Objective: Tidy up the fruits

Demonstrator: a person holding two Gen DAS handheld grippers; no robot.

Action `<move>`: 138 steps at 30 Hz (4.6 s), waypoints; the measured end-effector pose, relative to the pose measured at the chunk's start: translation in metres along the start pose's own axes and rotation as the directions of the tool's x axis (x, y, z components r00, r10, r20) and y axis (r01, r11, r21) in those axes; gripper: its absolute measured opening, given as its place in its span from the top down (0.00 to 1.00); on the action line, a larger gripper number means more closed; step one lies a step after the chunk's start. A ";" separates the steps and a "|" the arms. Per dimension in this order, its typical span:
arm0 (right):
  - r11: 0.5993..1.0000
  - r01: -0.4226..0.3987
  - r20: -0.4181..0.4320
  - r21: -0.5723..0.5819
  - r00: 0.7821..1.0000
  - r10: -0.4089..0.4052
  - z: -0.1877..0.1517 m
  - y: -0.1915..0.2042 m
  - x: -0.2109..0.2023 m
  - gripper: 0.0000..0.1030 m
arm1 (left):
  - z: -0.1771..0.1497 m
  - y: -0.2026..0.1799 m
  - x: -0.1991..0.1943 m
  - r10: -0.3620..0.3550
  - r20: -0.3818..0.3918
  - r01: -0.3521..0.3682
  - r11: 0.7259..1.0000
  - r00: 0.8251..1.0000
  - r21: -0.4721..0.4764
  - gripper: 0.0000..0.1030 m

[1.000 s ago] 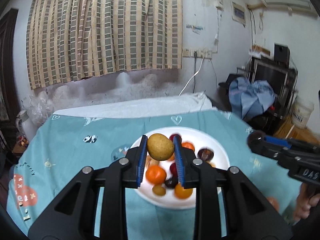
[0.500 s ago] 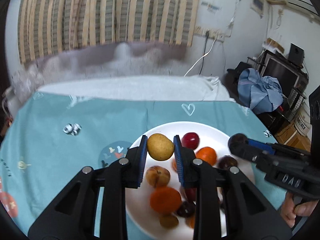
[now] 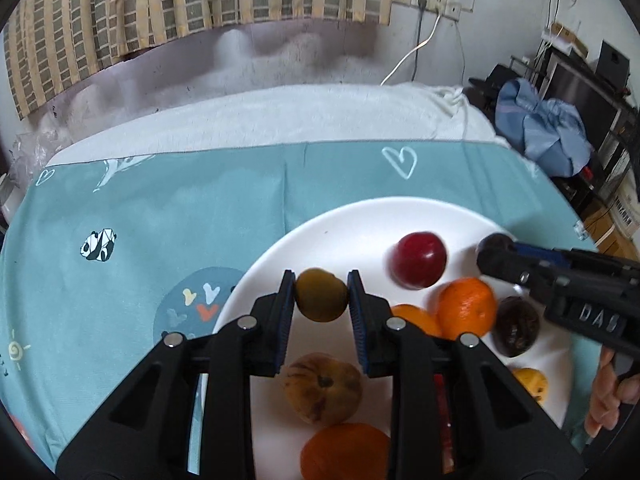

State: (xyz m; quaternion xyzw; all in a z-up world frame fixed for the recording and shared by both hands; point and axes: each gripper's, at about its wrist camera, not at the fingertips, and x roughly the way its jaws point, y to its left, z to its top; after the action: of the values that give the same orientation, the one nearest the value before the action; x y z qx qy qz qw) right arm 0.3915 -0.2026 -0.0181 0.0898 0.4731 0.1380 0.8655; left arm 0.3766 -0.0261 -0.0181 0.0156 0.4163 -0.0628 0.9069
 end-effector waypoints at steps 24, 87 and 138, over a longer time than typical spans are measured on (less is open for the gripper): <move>0.997 0.022 0.023 -0.067 1.000 -0.021 0.003 0.032 -0.012 0.67 | -0.007 0.012 -0.028 0.133 0.053 -0.133 0.991 0.990 0.010 0.21; 0.956 0.237 0.466 -0.175 0.875 -0.132 -0.237 0.042 -0.165 0.01 | -0.205 -0.043 -0.195 0.176 0.201 -0.171 0.984 0.964 -0.039 0.02; 0.943 0.269 0.396 -0.197 0.902 -0.175 -0.234 0.045 -0.151 0.01 | -0.211 -0.041 -0.187 0.194 0.195 -0.191 0.981 0.961 -0.034 0.02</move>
State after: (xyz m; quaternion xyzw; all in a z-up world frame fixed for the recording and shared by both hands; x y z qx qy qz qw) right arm 0.1097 -0.2032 -0.0111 -0.0488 0.2864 0.0759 0.9538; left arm 0.0923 -0.0310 -0.0132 0.0430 0.3210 0.0276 0.9457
